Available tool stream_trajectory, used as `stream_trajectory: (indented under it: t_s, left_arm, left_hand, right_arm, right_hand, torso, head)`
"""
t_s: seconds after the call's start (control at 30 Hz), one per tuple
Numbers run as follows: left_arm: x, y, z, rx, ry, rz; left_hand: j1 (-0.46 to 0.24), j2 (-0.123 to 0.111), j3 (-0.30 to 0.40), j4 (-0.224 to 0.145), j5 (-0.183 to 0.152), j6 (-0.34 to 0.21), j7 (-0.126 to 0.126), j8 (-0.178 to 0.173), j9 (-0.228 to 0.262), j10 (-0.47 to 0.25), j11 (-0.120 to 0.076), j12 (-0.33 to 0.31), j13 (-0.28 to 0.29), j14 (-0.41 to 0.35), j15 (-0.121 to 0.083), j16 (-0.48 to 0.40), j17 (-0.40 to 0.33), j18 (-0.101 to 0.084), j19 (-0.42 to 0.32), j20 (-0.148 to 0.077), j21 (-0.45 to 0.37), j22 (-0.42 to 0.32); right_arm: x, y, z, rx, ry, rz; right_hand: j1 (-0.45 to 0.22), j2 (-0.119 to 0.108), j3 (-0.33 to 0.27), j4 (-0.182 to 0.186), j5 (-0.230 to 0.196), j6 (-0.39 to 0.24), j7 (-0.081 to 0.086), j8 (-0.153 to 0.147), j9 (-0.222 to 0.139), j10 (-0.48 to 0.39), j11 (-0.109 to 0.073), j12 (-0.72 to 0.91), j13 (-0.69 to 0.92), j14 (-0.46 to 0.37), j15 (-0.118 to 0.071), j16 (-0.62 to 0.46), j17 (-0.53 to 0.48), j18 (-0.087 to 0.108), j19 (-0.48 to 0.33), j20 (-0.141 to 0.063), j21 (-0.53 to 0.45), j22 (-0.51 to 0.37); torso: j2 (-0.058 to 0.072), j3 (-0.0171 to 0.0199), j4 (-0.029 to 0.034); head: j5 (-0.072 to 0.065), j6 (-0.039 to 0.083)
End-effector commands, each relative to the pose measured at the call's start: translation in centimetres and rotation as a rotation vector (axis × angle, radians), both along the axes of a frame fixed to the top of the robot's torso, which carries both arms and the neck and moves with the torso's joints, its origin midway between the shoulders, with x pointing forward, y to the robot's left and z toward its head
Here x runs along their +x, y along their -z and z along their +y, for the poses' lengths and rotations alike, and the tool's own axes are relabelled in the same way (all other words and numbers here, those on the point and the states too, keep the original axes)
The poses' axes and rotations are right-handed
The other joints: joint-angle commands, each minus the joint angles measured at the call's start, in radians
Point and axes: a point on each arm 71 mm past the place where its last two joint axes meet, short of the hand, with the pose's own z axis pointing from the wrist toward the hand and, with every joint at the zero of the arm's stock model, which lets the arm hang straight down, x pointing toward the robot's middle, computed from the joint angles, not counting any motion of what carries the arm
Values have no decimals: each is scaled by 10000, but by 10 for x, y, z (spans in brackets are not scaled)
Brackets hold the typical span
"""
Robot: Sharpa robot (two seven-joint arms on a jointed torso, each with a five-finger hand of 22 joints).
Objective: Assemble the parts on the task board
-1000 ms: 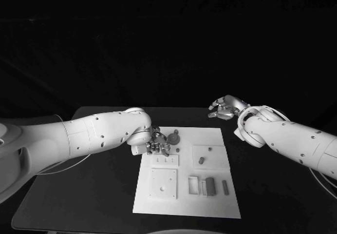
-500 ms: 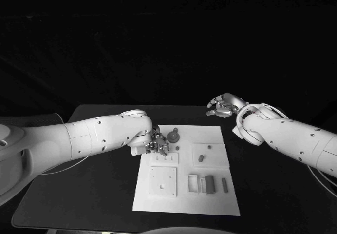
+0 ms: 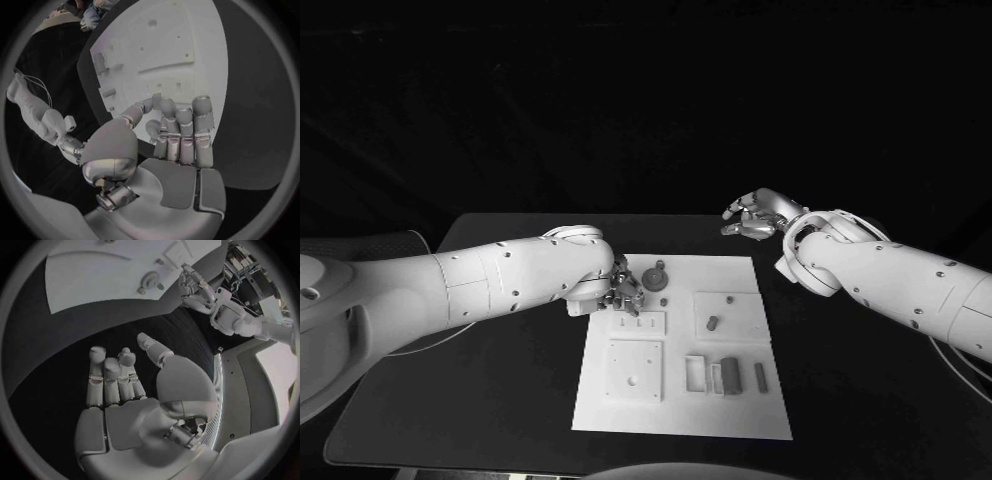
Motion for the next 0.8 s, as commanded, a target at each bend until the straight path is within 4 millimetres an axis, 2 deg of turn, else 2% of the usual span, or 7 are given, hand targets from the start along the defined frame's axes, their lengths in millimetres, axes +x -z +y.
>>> stream_trajectory:
  t_s: [0.03, 0.53, 0.63, 0.8]
  left_arm:
    - [0, 1, -4, 13, 233, -117]
    - [-3, 7, -10, 15, 354, 79]
    - [-3, 8, -12, 21, 400, 111]
    - [-3, 9, -13, 63, 455, 198]
  left_hand:
    - [25, 34, 955, -789, 28, 520, -321, 284, 68, 189, -240, 74, 24, 170, -331, 77, -9, 379, 93, -232, 73, 253]
    - [-16, 36, 975, -748, 20, 551, -351, 309, 149, 192, -271, 180, 32, 197, -370, 180, -55, 371, 104, -253, 183, 245]
    - [-18, 40, 979, -747, 19, 549, -352, 308, 156, 188, -272, 187, 31, 195, -373, 188, -61, 371, 101, -255, 191, 244]
    - [-19, 47, 984, -746, 15, 546, -352, 307, 164, 182, -272, 195, 30, 192, -376, 196, -68, 369, 96, -256, 199, 243]
  right_arm:
    - [-1, 0, 2, 1, -159, 64]
    - [-1, 0, 4, -14, -210, 140]
    - [-1, 0, 5, -20, -221, 164]
    - [-1, 1, 6, -21, -233, 180]
  right_hand:
    - [51, 20, 0, -40, -2, 16, 87, -11, -5, -47, 1, 24, -17, -20, -16, -37, -14, 164, -30, -54, -56, -11]
    - [38, 19, -8, -37, -1, 11, 89, -15, -8, -59, 3, 24, -22, -30, -15, -38, -18, 164, -38, -47, -59, -12]
    - [35, 21, -9, -36, 0, 10, 89, -16, -9, -62, 3, 24, -23, -33, -15, -38, -18, 164, -40, -46, -60, -13]
    - [16, 22, -18, -25, -1, 6, 92, -19, -11, -68, 5, 25, -25, -38, -14, -38, -20, 164, -44, -41, -62, -14]
  torso:
    - [4, 6, -10]
    - [0, 14, -2]
    - [-5, 11, -2]
    - [-9, 13, 3]
  head:
    - [-15, -25]
    - [-84, -71]
    - [-88, -165]
    - [-123, -158]
